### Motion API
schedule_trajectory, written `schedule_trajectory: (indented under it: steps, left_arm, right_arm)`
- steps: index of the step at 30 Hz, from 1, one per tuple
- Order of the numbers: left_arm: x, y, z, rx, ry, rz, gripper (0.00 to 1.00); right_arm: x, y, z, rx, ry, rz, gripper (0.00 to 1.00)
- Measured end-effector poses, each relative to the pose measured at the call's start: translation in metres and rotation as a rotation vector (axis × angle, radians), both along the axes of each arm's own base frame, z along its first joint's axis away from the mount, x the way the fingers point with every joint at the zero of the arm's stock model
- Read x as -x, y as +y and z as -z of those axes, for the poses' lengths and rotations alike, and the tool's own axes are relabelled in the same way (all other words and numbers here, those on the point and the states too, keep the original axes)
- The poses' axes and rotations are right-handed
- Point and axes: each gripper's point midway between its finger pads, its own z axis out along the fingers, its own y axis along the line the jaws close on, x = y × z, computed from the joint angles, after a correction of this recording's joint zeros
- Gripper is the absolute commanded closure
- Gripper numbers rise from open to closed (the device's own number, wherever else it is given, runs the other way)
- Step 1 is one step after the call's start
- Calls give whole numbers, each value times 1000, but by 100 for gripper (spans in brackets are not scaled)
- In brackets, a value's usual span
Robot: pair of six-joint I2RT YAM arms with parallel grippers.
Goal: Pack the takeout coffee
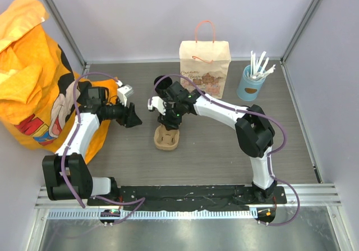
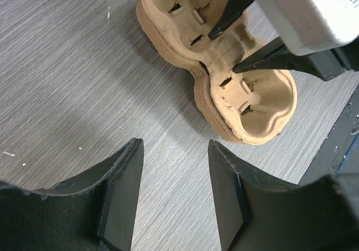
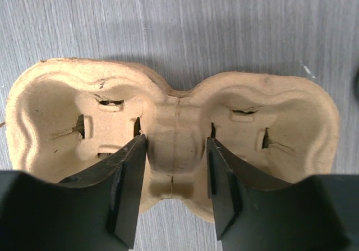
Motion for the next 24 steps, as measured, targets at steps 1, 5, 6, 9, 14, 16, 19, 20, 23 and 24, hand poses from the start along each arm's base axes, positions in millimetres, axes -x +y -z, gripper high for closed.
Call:
schedule_trajectory:
  steps: [1, 5, 6, 9, 14, 16, 19, 20, 23, 24]
  left_arm:
    - [0, 0, 0, 0, 0, 0, 46]
    - [0, 0, 0, 0, -1, 0, 46]
    - [0, 0, 0, 0, 0, 0, 46]
    - [0, 0, 0, 0, 0, 0, 46]
    - [0, 0, 0, 0, 0, 0, 46]
    - [0, 0, 0, 0, 0, 0, 46]
    - [0, 0, 0, 0, 0, 0, 46]
    - [0, 0, 0, 0, 0, 0, 46]
    - [0, 0, 0, 0, 0, 0, 46]
    - [0, 0, 0, 0, 1, 0, 46]
  right_arm:
    - [1, 0, 2, 3, 5, -1, 55]
    - [1, -1, 3, 4, 6, -2, 55]
    - [1, 0, 3, 4, 6, -2, 55]
    - [1, -1, 3, 4, 7, -2, 61]
    - [1, -1, 3, 4, 6, -2, 66]
    - [1, -1, 3, 5, 7, -2, 67]
    - [1, -1, 3, 4, 6, -2, 68]
    - [1, -1, 3, 5, 6, -2, 68]
    - [2, -1, 2, 8, 10, -2, 68]
    - [2, -2, 2, 11, 13, -2, 68]
